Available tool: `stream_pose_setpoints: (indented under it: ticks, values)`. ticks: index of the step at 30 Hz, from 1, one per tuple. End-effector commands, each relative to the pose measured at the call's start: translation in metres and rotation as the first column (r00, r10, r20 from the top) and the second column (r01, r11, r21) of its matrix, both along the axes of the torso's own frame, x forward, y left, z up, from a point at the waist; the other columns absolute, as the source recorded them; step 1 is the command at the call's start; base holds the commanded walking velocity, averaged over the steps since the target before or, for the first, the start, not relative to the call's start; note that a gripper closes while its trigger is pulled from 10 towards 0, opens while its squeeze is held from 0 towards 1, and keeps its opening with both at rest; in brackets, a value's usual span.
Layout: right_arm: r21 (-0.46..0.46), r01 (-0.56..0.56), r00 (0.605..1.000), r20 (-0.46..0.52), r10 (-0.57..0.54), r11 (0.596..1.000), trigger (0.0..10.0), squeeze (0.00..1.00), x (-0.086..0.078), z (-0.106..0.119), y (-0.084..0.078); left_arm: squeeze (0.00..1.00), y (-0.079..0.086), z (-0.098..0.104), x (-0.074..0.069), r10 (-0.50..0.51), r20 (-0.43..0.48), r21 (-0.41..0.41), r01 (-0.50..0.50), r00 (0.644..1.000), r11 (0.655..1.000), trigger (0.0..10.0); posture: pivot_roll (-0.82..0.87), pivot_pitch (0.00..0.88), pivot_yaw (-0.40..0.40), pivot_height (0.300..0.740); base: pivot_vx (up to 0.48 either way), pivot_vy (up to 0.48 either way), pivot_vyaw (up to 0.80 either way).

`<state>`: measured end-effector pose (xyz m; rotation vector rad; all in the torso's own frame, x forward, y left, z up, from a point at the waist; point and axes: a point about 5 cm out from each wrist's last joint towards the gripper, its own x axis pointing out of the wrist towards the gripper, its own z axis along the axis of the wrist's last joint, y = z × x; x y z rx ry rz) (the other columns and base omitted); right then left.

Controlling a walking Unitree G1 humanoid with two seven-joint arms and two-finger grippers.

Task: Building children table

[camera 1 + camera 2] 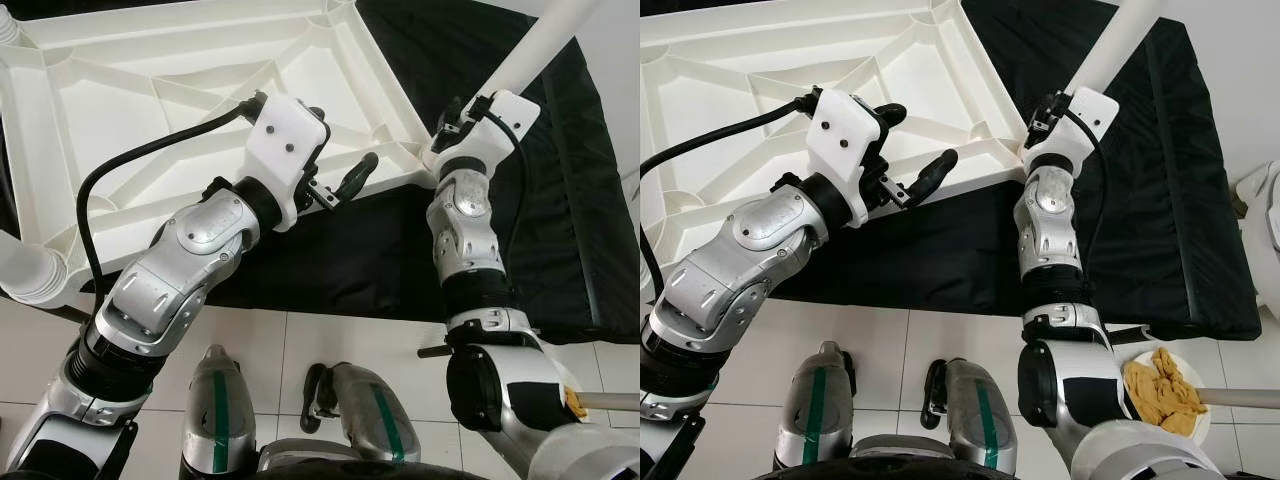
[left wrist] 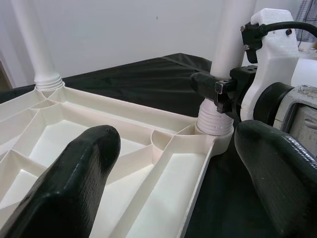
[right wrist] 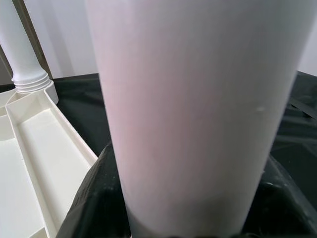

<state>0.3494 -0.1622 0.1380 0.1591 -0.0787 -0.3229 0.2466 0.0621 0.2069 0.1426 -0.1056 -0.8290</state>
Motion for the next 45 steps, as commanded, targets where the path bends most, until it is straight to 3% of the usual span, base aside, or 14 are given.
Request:
stream_pose_setpoints:
  ticks: [1,9,13,26,34,37,45]
  values:
    - [0.027,0.070,0.963,-0.262,-0.060,0.997,10.0,0.00,-0.016,-0.054,-0.017,0.00,-0.005,0.004,-0.007,-0.102,0.007,0.010,0.102,0.995,0.995,10.0,0.17,0.077,-0.122,0.740,0.000,0.000,0.00]
    - [0.036,0.080,0.951,-0.301,-0.066,0.996,10.0,0.00,-0.020,-0.062,-0.018,0.00,-0.005,0.003,-0.007,-0.101,0.007,0.009,0.101,0.995,0.995,10.0,0.17,0.072,-0.123,0.740,0.000,0.000,0.00]
    - [0.137,0.127,0.928,-0.366,-0.069,0.982,10.0,0.00,-0.027,-0.075,-0.017,0.00,-0.005,0.003,-0.008,-0.103,0.007,0.010,0.103,0.995,0.995,10.0,0.17,0.068,-0.121,0.740,0.000,0.000,0.00]
    - [0.083,0.124,0.933,-0.348,-0.088,0.989,10.0,0.00,-0.022,-0.067,-0.028,0.00,-0.007,0.002,-0.008,-0.109,0.004,0.009,0.109,0.994,0.994,10.0,0.16,0.075,-0.125,0.740,0.000,0.000,0.00]
    - [0.041,0.053,0.970,-0.238,-0.042,0.998,10.0,0.00,-0.015,-0.046,-0.023,0.00,-0.007,0.002,-0.007,-0.103,0.005,0.008,0.103,0.995,0.995,10.0,0.16,0.078,-0.125,0.740,0.000,0.000,0.00]
    - [0.011,-0.026,0.991,-0.129,0.027,1.000,10.0,0.00,-0.006,-0.021,-0.015,0.00,-0.006,0.003,-0.006,-0.102,0.006,0.009,0.102,0.995,0.995,10.0,0.16,0.079,-0.125,0.740,0.000,0.000,0.00]
    - [-0.003,-0.085,0.992,-0.096,0.084,0.996,10.0,0.00,-0.001,-0.012,-0.008,0.00,-0.007,0.003,-0.006,-0.101,0.008,0.010,0.101,0.995,0.995,10.0,0.16,0.079,-0.124,0.740,0.000,0.000,0.00]
